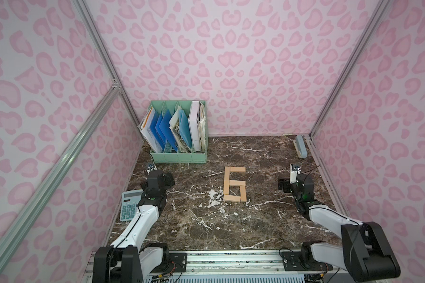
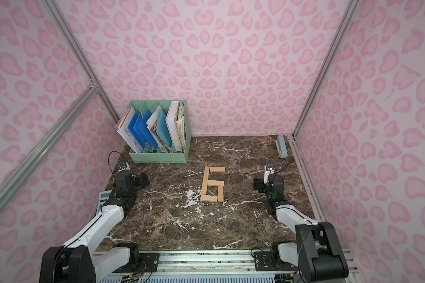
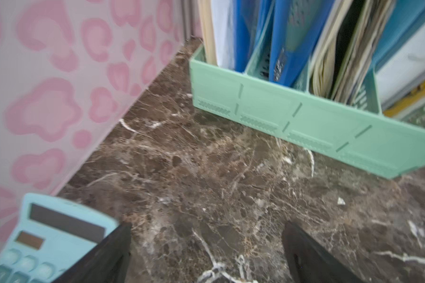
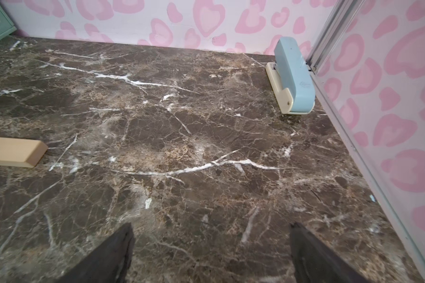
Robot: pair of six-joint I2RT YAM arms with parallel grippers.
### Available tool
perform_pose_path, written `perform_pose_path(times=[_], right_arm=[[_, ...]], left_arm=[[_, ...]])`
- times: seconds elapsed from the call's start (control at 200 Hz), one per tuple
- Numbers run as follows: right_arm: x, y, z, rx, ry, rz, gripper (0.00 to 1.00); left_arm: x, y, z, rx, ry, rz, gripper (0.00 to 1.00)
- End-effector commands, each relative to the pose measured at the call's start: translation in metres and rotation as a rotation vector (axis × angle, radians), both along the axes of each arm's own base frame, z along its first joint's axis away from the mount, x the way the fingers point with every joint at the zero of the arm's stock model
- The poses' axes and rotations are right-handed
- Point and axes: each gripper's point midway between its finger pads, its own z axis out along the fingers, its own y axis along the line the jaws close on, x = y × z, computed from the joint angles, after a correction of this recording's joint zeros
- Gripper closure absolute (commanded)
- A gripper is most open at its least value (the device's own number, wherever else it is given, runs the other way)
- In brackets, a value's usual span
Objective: Assemble the number 6 with building blocks
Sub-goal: Reset both arms
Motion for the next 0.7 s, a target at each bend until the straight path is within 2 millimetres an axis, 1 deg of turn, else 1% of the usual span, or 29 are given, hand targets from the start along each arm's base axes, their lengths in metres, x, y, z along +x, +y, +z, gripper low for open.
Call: perform_pose_path(times=[0.0, 0.06, 0.105, 0.16, 0.185, 0.25, 0.27, 0.29, 0.32, 0.35, 0.365, 0.38, 0.395, 0.435, 0.465, 0.505, 0.535, 0.565, 0.595, 0.64, 0.695], right_arm=[[0.021, 0.004, 0.028, 0.005, -0.175, 0.027, 0.00], [0.029, 0.007, 0.028, -0.008, -0.160, 0.053, 0.00], [0.035, 0.004, 0.028, -0.016, -0.180, 0.049, 0.00], [0.039, 0.002, 0.027, -0.059, -0.164, 0.059, 0.00], [0.039, 0.000, 0.029, -0.057, -0.189, 0.062, 0.01], [0.036, -0.019, 0.031, 0.013, -0.237, 0.019, 0.01], [0.034, -0.021, 0.032, 0.036, -0.238, 0.028, 0.01], [0.030, -0.021, 0.032, 0.050, -0.238, 0.051, 0.01], [0.022, -0.019, 0.032, 0.060, -0.249, 0.081, 0.01], [0.012, -0.018, 0.039, 0.053, -0.308, 0.092, 0.01], [0.006, -0.017, 0.040, 0.048, -0.329, 0.098, 0.01], [0.001, -0.016, 0.041, 0.045, -0.350, 0.100, 0.01], [-0.005, -0.016, 0.038, 0.042, -0.359, 0.103, 0.01], [-0.018, -0.015, 0.048, 0.029, -0.443, 0.102, 0.01], [-0.023, -0.014, 0.055, 0.024, -0.483, 0.094, 0.01], [-0.017, -0.014, 0.049, 0.013, -0.444, 0.081, 0.01], [-0.008, -0.016, 0.046, 0.014, -0.408, 0.068, 0.01], [0.003, -0.019, 0.039, 0.019, -0.364, 0.050, 0.01], [0.009, -0.023, 0.036, 0.032, -0.338, 0.022, 0.01], [0.007, -0.026, 0.036, 0.042, -0.340, 0.014, 0.01], [0.004, -0.025, 0.039, 0.033, -0.369, 0.023, 0.01]], left_arm=[[0.026, -0.012, 0.008, 0.038, -0.070, -0.107, 0.01], [0.025, -0.004, 0.003, 0.072, -0.088, -0.078, 0.01], [0.025, -0.001, -0.003, 0.079, -0.095, -0.073, 0.01], [0.032, -0.003, -0.010, 0.082, -0.092, -0.092, 0.02], [0.036, -0.003, -0.012, 0.079, -0.099, -0.096, 0.01], [0.045, -0.004, -0.025, 0.081, -0.074, -0.110, 0.01], [0.045, -0.005, -0.029, 0.081, -0.071, -0.113, 0.01], [0.045, -0.006, -0.028, 0.083, -0.094, -0.116, 0.01], [0.039, -0.004, -0.032, 0.082, -0.107, -0.102, 0.01], [0.033, 0.000, -0.027, 0.099, -0.162, -0.074, 0.01], [0.029, 0.002, -0.028, 0.104, -0.175, -0.061, 0.01], [0.026, 0.004, -0.024, 0.108, -0.207, -0.046, 0.01], [0.021, 0.007, -0.023, 0.108, -0.225, -0.029, 0.01], [0.014, 0.009, -0.021, 0.106, -0.259, -0.013, 0.01], [0.015, 0.007, -0.022, 0.107, -0.254, -0.024, 0.01], [0.023, 0.000, -0.028, 0.120, -0.207, -0.078, 0.01], [0.035, -0.005, -0.032, 0.129, -0.159, -0.119, 0.01], [0.044, -0.002, -0.034, 0.129, -0.109, -0.096, 0.01], [0.041, 0.001, -0.032, 0.127, -0.088, -0.056, 0.01], [0.040, 0.000, -0.031, 0.123, -0.102, -0.055, 0.01], [0.040, -0.002, -0.030, 0.139, -0.124, -0.060, 0.01]])
